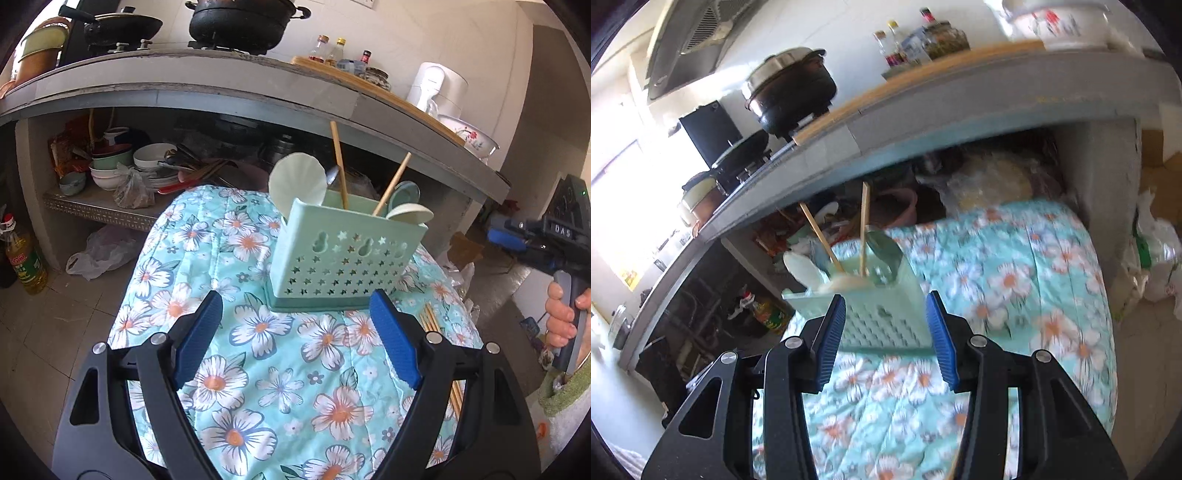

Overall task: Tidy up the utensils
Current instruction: 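Move both tools back to the chopsticks lying on the quilt, then grasp a bamboo chopstick with the right tool while the left tool grasps another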

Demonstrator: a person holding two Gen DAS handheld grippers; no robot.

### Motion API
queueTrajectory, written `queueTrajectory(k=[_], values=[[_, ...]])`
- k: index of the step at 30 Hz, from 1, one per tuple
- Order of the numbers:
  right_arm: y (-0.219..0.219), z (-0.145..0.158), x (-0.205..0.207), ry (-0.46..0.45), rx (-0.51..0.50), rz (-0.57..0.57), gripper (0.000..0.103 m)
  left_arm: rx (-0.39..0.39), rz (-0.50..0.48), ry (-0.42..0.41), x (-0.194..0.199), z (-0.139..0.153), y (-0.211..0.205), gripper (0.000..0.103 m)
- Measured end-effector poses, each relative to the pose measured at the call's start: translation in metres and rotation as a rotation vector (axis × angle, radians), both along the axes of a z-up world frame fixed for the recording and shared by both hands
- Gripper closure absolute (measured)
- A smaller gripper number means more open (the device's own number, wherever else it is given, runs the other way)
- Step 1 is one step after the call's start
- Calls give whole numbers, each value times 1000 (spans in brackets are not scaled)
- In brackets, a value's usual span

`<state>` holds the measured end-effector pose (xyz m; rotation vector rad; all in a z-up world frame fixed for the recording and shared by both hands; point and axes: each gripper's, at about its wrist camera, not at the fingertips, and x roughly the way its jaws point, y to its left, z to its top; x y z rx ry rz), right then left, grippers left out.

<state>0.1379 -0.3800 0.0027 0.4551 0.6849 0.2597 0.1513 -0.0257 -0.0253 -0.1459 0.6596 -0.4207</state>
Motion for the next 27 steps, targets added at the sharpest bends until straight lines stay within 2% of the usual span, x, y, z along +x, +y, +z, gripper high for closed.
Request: queueTrajectory(k=[3,7,11,16,21,27], values=[[-15,-53,-17,151,56,-17,58,6,-44,36,-5,-10,-15,25],[-33,-124,-33,323,219,-58,70,4,-102,88,-13,-24,-32,25],[-42,-165,-43,400,312,-83,77,13,-162,130,-19,-34,-52,25],[-47,-181,-47,405,360,-89,86,1,-232,188,-26,-46,-76,26],[-53,-189,-53,396,391,-91,94,-22,-285,260,-24,-57,-94,38],[-59,-192,-59,373,437,-82,96,-23,-339,335,-18,-70,-119,54]])
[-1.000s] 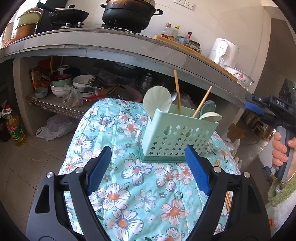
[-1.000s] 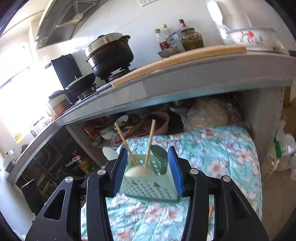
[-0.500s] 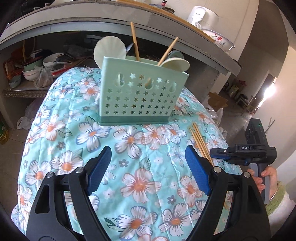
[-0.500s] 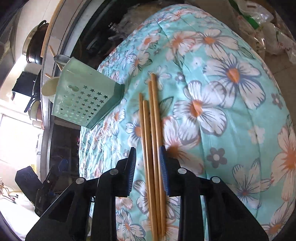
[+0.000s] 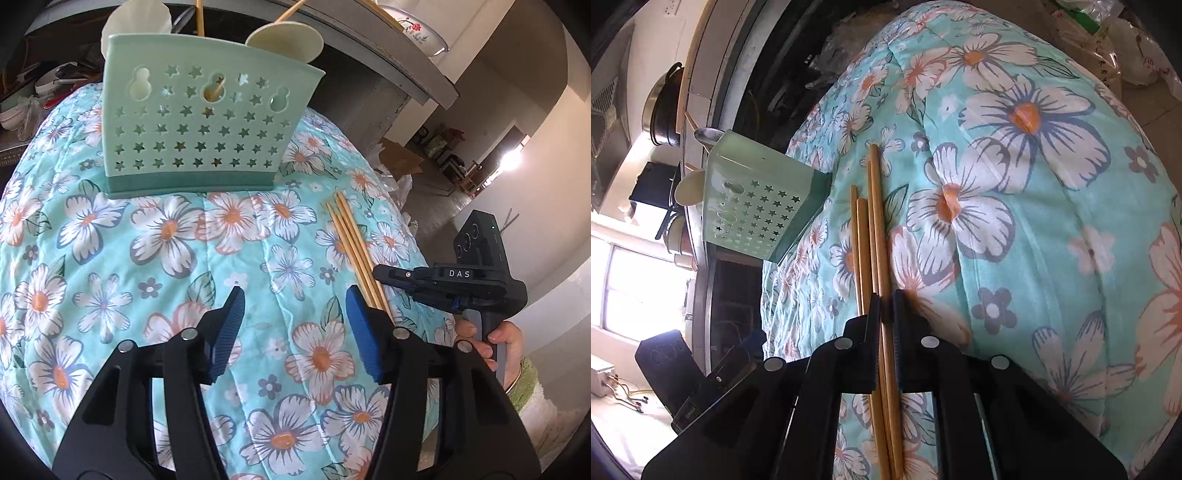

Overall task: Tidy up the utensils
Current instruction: 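Grasp a bamboo chopstick with the right tool while the left tool grasps another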

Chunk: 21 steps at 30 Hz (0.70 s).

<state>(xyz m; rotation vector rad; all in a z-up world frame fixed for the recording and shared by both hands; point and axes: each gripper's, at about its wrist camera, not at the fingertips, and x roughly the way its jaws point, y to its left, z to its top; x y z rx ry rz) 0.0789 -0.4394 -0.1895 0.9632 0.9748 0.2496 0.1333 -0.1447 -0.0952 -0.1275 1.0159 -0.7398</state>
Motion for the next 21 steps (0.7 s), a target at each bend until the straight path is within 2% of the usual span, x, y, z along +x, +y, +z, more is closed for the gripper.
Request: queueTrajectory(k=[9,15,21], values=[[-17,-1,-15,-4,57,-5,96,30,-67,144,14,-32,-46,70],[-25,-4,-27,0,79,-4,97,5,-134,198,23,-40,-88,76],[-24,-10,-32,-4,99,-1,96,-36,-121,321,41,-63,-112,81]])
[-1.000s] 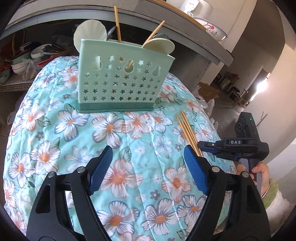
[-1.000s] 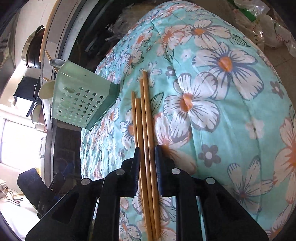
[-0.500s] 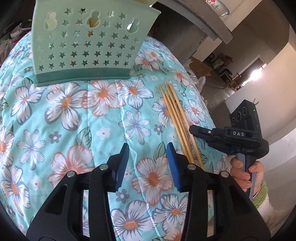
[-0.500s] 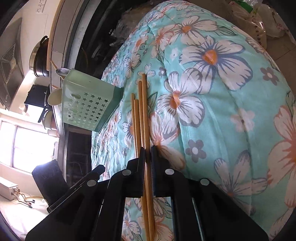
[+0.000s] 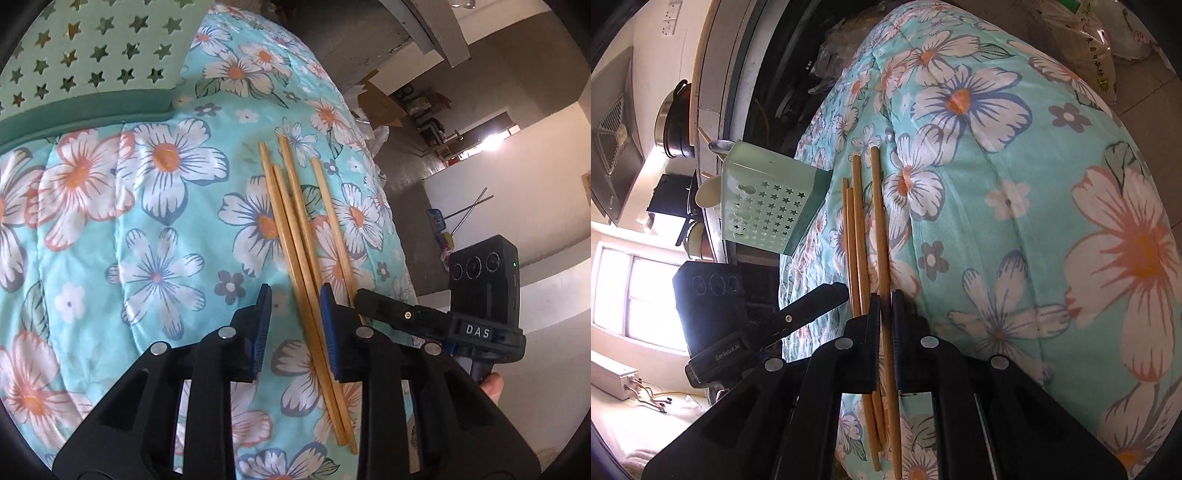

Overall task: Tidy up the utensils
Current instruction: 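Grasp a bamboo chopstick with the right tool while the left tool grasps another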

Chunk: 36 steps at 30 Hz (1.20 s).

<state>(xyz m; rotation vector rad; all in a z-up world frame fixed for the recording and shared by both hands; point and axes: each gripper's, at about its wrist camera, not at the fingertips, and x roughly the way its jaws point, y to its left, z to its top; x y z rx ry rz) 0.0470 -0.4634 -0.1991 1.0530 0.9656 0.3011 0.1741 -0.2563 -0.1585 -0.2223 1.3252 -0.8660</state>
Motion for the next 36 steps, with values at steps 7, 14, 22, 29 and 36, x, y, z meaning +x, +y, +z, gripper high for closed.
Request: queueTrajectory(k=[7,14,22,29,36], values=[[-2,-2,0,1,15,4,96,-62,49,112,14,-18,1,89],[-3,-3,2,4,18,5,96,-123,85,172,18,-25,7,97],[2,0,7,20,-6,15,96,-136,119,175,10,-14,45,97],[9,4,6,55,-37,53,96,-52,142,122,5,-1,77,95],[16,13,9,74,-117,85,95,128,129,-12,7,9,97,95]])
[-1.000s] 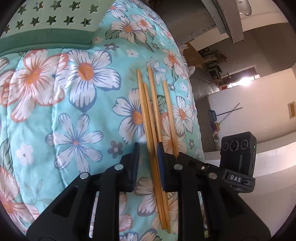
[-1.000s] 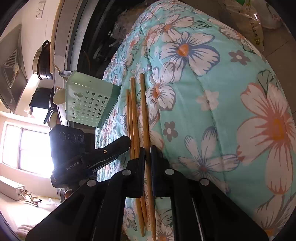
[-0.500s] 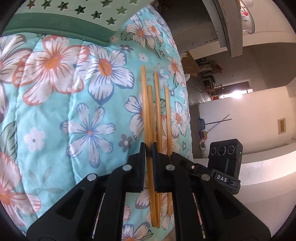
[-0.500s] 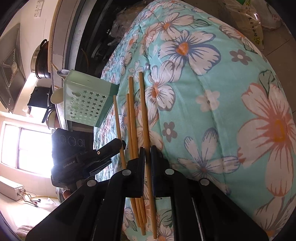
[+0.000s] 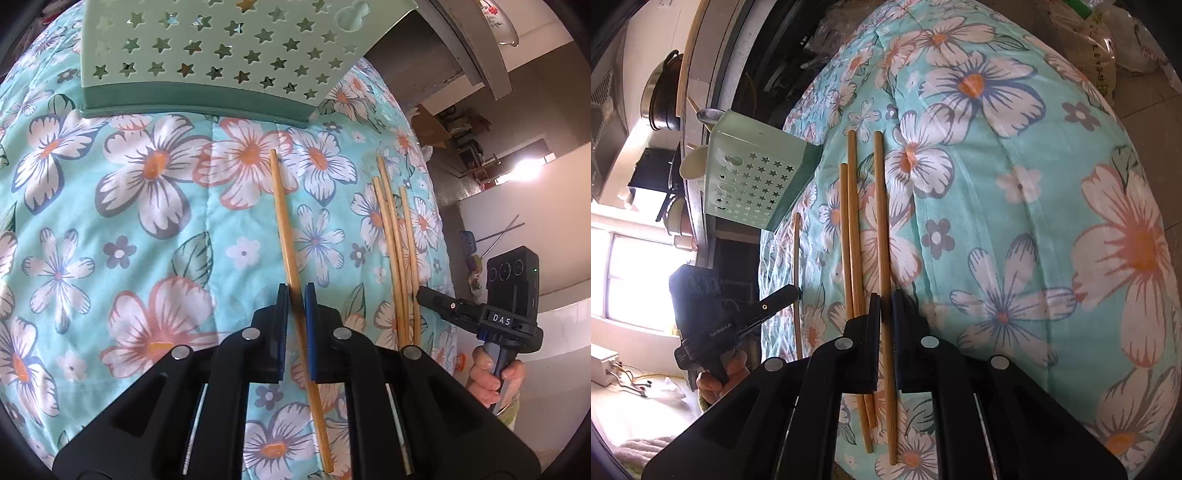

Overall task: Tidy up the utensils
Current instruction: 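Grasp a bamboo chopstick with the right tool while the left tool grasps another, then lift both chopsticks with both tools and bring them over the green holder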

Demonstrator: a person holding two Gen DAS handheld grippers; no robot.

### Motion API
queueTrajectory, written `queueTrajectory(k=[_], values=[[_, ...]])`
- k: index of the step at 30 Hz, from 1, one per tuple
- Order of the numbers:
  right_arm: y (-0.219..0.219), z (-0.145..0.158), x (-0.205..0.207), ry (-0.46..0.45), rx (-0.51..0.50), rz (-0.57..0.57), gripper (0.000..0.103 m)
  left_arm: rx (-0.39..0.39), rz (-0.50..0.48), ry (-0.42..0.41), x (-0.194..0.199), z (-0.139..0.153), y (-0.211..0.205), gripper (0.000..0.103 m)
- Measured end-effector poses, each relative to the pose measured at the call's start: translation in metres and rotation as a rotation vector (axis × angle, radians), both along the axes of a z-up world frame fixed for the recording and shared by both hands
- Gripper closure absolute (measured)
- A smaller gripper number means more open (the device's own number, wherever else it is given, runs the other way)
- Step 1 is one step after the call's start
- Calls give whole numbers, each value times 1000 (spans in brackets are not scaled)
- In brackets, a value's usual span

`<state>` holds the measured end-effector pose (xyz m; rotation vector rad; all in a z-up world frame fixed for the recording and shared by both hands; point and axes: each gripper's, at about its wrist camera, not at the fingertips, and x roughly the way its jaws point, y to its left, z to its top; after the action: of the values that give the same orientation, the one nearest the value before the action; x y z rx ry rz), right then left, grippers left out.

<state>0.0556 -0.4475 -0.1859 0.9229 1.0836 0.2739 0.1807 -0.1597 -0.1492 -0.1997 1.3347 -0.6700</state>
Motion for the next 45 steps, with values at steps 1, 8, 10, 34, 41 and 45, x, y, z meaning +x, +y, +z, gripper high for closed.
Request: queueTrajectory(k=[1,8,10,34,41,45], values=[[1,4,3,0,-26,7,95,-3,4,2,2,0,2,95],[0,32,29,-41,-189,5,81,17,16,-43,25,10,10,81],[-1,36,42,-49,-232,4,81,32,8,-58,33,12,6,81],[8,30,100,-25,-423,14,95,207,7,-131,66,6,-18,95],[7,62,82,-95,-427,2,97,151,16,-143,55,23,0,99],[7,98,64,-176,-425,-6,97,89,14,-188,41,56,18,99]])
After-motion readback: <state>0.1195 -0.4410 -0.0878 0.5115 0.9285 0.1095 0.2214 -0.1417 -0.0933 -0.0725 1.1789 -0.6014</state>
